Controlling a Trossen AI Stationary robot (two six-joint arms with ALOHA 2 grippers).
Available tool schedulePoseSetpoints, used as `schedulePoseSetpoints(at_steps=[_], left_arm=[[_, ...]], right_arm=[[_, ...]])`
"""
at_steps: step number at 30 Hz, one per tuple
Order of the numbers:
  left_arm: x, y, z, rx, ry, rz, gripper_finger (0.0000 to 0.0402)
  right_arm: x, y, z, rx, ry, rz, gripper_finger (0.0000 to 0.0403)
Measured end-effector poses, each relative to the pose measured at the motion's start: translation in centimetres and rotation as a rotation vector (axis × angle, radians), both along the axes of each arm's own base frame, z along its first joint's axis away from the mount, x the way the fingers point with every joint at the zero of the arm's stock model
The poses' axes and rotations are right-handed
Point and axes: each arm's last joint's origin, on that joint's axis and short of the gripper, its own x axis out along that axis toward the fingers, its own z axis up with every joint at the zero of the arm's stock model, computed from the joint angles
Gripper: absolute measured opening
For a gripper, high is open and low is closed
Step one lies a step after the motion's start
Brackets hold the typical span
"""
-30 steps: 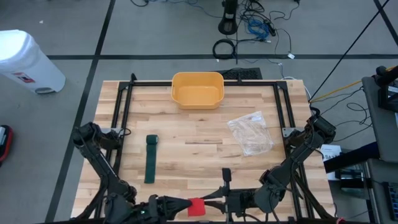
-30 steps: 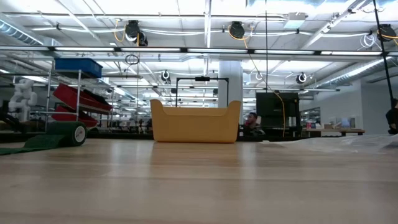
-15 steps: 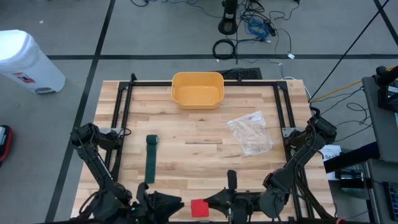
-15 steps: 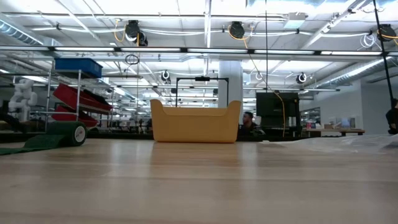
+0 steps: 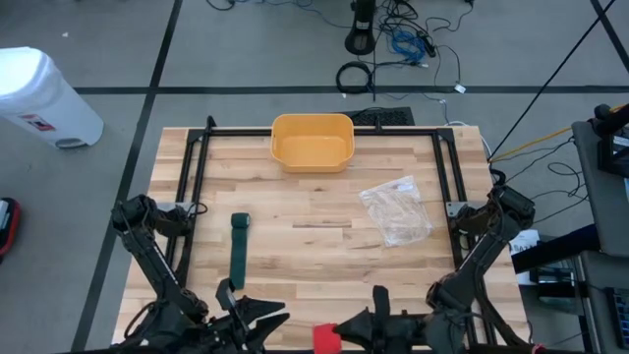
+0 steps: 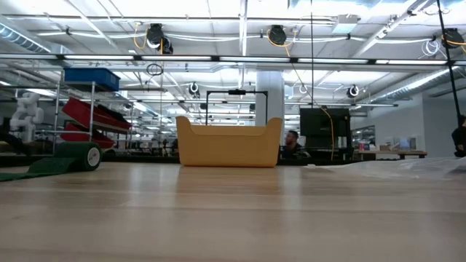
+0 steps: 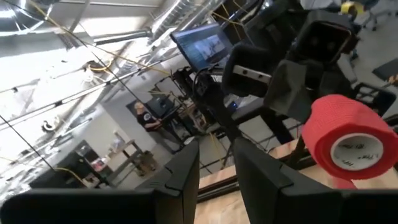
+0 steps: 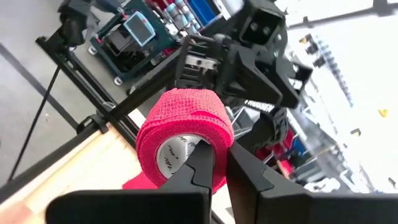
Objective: Roll bandage
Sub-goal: Roll the red bandage
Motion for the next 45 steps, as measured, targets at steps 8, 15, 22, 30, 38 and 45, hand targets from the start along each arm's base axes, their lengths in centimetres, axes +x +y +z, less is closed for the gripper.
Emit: schedulePoseSetpoints(at_steps=[8, 15, 22, 30, 38, 45], left_arm=[[-0.2, -0.6, -0.1, -0.13, -0.079, -0.138, 0.0107], [-0.7, -2.7, -0.2, -0.166, -0.029, -0.394, 0.0107], [-1.0, -4.0, 0.3, -0.226, 0.068, -0.692, 0.0107], [0.9, -1.7, -0.5, -0.199, 0.112, -0.216, 0.0107], [2.6, -0.6, -1.3, -0.188, 0.156, -0.216, 0.0107], [3.2, -0.2, -1.3, -0.186, 0.161, -0.254, 0.0107]], right_arm=[[-0.7, 0.6, 0.3, -0.101, -0.03, 0.019, 0.002], [-1.1, 0.9, 0.5, -0.114, -0.048, 0.026, 0.002], [-1.1, 0.8, 1.0, -0.062, -0.081, 0.005, 0.002], [-1.3, 0.8, 1.1, -0.079, -0.079, -0.036, 0.002], [-2.1, 1.5, 1.1, -0.152, -0.082, -0.012, 0.002], [-2.8, 2.1, 1.1, -0.205, -0.086, 0.01, 0.002]])
